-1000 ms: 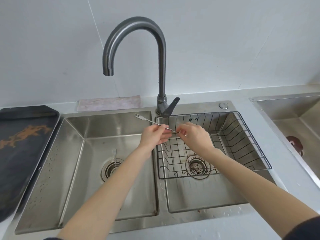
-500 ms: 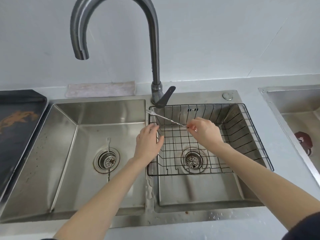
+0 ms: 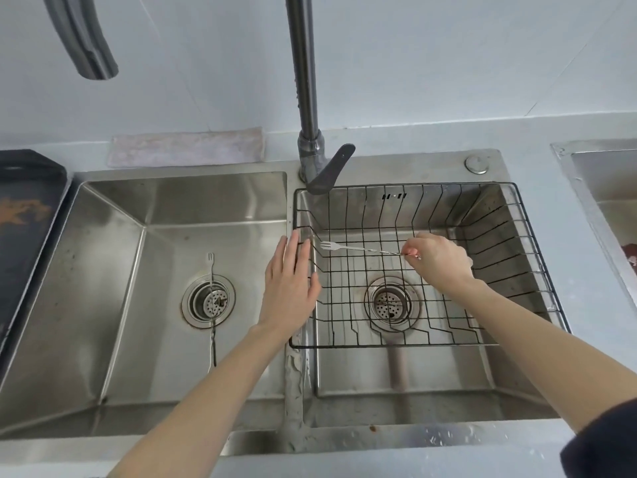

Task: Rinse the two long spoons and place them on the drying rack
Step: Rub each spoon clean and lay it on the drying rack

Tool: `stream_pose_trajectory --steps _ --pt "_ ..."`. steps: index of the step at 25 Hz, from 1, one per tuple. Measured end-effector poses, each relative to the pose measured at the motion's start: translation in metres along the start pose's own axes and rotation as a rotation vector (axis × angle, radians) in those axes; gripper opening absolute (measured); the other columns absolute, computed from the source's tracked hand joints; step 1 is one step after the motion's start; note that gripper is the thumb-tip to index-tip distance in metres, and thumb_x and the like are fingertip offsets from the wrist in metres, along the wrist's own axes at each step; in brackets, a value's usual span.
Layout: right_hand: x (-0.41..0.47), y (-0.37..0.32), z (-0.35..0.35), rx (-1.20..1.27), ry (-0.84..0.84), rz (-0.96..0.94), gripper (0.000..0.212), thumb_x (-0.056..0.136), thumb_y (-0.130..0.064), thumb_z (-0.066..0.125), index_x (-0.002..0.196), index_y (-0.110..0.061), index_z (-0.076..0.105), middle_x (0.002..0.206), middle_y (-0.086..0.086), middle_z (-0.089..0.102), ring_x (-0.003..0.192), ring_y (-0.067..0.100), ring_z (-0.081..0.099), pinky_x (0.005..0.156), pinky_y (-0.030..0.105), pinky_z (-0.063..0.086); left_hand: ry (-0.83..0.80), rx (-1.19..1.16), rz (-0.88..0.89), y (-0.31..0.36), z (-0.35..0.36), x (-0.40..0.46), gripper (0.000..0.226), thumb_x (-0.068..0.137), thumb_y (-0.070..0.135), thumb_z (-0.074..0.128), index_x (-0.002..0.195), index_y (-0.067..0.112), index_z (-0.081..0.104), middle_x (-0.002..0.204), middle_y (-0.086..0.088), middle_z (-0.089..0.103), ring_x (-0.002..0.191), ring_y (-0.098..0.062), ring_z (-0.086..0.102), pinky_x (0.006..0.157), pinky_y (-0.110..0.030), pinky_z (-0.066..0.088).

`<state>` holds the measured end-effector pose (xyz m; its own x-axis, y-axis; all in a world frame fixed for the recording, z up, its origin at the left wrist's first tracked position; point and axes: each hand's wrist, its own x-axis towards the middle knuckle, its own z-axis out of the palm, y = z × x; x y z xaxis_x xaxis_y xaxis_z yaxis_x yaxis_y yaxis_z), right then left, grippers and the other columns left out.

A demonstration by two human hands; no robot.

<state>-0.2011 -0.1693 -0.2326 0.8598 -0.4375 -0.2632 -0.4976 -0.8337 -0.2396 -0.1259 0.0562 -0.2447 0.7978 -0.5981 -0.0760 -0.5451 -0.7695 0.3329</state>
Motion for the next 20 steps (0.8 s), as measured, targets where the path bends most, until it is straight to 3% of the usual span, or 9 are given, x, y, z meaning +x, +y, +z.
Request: stream_pose_trajectory --steps 3,7,20 --pt "0.002 0.005 0.008 -0.017 -0.023 0.001 0.02 0.093 -0.018 0.051 0.104 -0.014 0.067 0.111 0.005 0.063 0.104 0.031 0.06 0.069 0.031 0.037 0.022 -0.032 -0.007 -0.002 0.004 0.0 0.062 0.085 0.032 0.023 0.139 0.005 0.035 0.152 -0.015 0.028 0.142 -0.032 0.023 0.112 -0.044 0.026" --pt "0.005 0.007 0.015 -0.057 -0.043 -0.007 0.021 0.093 -0.017 0.05 0.105 -0.014 0.068 0.11 0.006 0.063 0.104 0.032 0.06 0.073 0.036 0.046 0.019 -0.031 -0.004 -0.004 0.007 0.001 0.064 0.084 0.033 0.02 0.141 0.006 0.031 0.154 -0.013 0.023 0.144 -0.028 0.017 0.113 -0.042 0.025" --pt "0.008 0.006 0.022 -0.099 -0.074 -0.065 0.024 0.095 -0.012 0.046 0.111 -0.013 0.064 0.113 0.009 0.06 0.111 0.029 0.054 0.074 0.039 0.048 0.035 -0.035 -0.006 -0.003 0.006 0.001 0.067 0.083 0.036 0.017 0.141 0.008 0.03 0.155 -0.01 0.02 0.145 -0.025 0.013 0.115 -0.039 0.023"
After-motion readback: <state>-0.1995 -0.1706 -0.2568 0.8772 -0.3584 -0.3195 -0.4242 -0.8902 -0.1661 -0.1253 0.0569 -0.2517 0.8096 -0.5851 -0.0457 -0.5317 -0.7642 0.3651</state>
